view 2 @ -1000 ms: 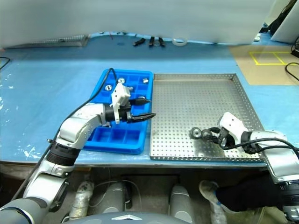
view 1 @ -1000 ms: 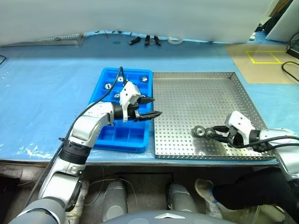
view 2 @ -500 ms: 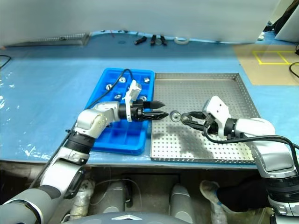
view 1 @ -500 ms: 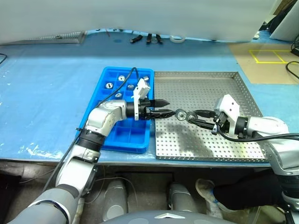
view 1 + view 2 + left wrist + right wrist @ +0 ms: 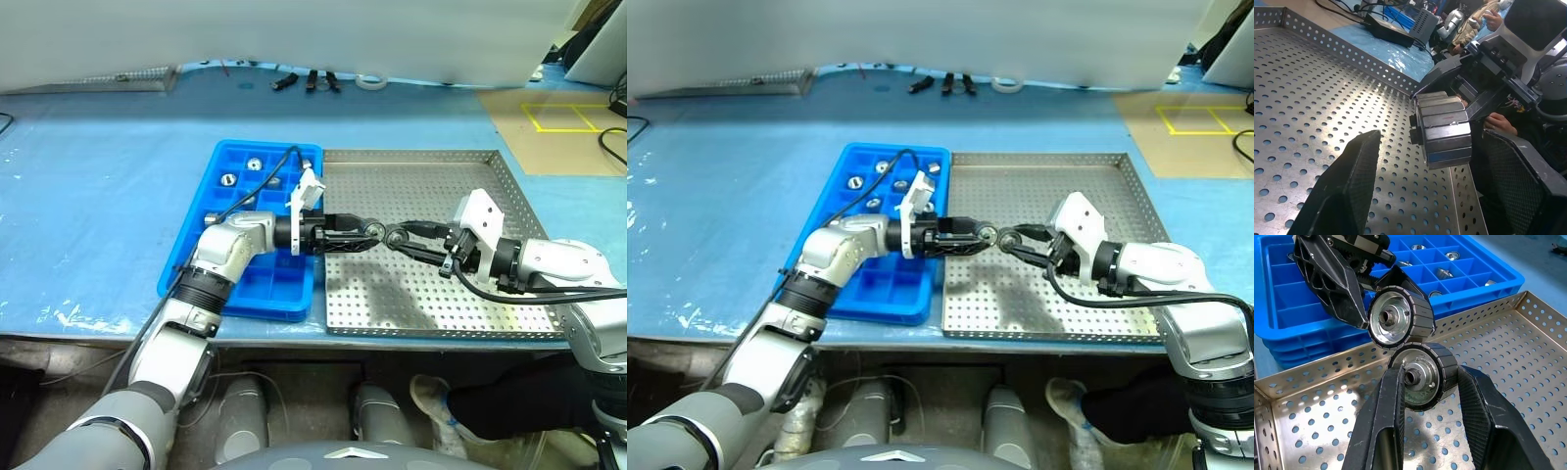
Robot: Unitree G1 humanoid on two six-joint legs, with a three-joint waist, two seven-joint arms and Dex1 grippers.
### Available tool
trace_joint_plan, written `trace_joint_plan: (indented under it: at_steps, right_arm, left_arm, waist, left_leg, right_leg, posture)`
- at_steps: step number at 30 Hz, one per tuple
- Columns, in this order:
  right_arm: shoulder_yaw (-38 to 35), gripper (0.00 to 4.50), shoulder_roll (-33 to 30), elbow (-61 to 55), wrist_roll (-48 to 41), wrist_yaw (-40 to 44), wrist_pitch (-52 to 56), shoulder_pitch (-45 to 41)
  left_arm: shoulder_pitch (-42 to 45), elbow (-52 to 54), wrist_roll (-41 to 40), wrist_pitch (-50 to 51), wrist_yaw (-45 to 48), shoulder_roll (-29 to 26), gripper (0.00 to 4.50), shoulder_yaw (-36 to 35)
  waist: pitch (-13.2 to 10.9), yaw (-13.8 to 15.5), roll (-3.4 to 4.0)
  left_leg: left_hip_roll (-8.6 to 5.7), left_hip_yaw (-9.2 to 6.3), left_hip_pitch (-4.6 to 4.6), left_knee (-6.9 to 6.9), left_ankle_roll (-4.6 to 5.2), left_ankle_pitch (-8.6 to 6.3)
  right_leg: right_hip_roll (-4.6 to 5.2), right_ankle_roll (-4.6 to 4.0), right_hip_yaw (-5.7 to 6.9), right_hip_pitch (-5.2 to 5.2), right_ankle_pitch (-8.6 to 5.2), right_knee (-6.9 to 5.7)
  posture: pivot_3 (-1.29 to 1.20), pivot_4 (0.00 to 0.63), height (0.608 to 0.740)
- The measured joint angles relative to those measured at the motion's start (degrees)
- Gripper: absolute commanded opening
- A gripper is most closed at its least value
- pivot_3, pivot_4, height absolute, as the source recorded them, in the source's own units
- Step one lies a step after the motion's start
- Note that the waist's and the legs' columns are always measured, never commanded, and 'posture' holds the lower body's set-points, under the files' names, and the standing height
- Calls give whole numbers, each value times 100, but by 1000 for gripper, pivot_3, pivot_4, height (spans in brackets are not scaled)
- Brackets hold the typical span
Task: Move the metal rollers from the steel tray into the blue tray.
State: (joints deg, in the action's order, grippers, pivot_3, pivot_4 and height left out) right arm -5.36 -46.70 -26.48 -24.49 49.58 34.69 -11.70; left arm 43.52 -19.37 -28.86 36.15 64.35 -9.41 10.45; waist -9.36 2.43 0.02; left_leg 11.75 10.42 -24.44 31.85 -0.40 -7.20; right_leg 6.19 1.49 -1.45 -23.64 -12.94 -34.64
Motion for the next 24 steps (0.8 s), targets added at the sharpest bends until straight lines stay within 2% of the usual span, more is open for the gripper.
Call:
trace_joint_plan:
  at_steps: [2,5,8,9,11,19,21,24]
  right_arm:
    - [9,1209,0,-18,-21,-25,41,-30]
    - [53,1209,1,-25,-26,-66,73,-103]
    - [96,1209,2,-8,-20,-132,110,-140]
    - [110,1209,2,-8,-21,-143,115,-150]
    - [122,1209,2,-6,-21,-152,146,-171]
    - [152,1209,4,40,-37,-156,160,-247]
    - [145,1209,21,50,-51,-180,183,-275]
    - [82,1209,158,130,-223,-230,332,-278]
  left_arm:
    - [0,0,6,-17,-47,49,2886,-6]
    - [-1,5,9,-91,-129,112,1929,-45]
    - [-2,7,63,-169,-161,128,1929,-41]
    - [-2,7,77,-188,-159,125,1583,-41]
    - [-3,9,85,-196,-158,124,1288,-43]
    - [-16,96,128,-281,-213,100,1288,-43]
    - [-20,153,250,-491,-225,94,1288,-22]
    - [-39,302,701,-1325,-224,-22,1288,196]
  waist:
    - [0,0,0]
    - [0,-1,0]
    - [0,0,0]
    - [0,0,0]
    - [0,0,0]
    - [0,4,0]
    - [0,4,0]
    - [0,6,0]
  left_leg:
    - [0,0,-1,0,0,0]
    - [1,0,-1,0,0,0]
    - [1,0,-2,0,0,0]
    - [1,0,-4,0,0,0]
    - [1,0,-8,-1,0,0]
    - [0,0,-35,0,0,1]
    - [0,0,-37,1,1,1]
    - [1,-1,-39,3,1,1]
  right_leg:
    - [0,0,0,0,0,0]
    - [0,0,0,-1,0,0]
    - [0,0,0,-2,0,0]
    - [0,0,0,-4,0,0]
    - [0,0,0,-9,0,0]
    - [-1,0,1,-35,1,-3]
    - [-1,0,2,-35,1,-2]
    - [0,0,4,-35,1,-2]
  posture:
    - [-222,150,740]
    - [-218,150,740]
    - [-214,150,740]
    - [-214,150,740]
    - [-211,150,740]
    - [-207,150,740]
    - [-206,150,740]
    - [-203,150,740]
